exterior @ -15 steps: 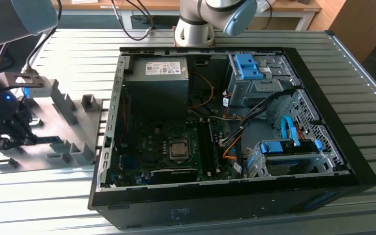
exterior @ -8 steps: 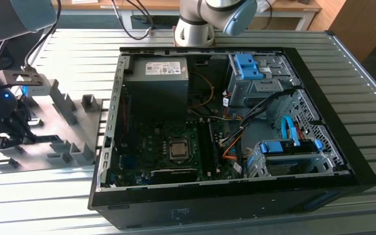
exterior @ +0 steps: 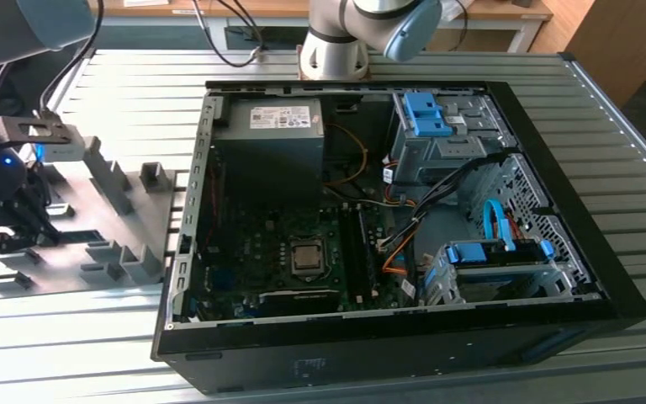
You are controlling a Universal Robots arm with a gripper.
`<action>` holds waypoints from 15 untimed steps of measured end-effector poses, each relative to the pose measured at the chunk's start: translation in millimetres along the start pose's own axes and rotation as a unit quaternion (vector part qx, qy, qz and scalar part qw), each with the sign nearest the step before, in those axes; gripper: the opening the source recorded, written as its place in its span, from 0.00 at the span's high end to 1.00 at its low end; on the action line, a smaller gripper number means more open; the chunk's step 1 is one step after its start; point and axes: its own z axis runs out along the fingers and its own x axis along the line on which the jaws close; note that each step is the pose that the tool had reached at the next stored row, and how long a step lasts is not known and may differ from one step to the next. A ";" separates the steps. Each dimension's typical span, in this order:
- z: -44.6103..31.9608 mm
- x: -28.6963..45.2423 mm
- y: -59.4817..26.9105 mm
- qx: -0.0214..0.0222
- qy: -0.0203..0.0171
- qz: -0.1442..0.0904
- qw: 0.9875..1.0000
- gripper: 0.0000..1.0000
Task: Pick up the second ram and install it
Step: 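Pick up the second ram and move it above second insertion slot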
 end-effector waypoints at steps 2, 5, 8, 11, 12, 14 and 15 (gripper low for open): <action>-1.2 -0.1 0.0 0.000 0.000 0.000 1.000 0.86; -3.2 -0.1 0.1 0.000 0.000 0.000 1.000 0.86; -5.0 -0.2 0.1 0.000 0.000 0.000 1.000 0.86; -6.8 -0.3 0.2 0.000 0.000 0.000 1.000 0.86; -7.5 -0.3 0.2 0.000 0.000 0.000 1.000 0.86; -8.8 -0.3 0.2 0.000 0.000 0.000 1.000 0.86; -9.5 -0.4 0.3 0.000 0.000 0.000 1.000 0.86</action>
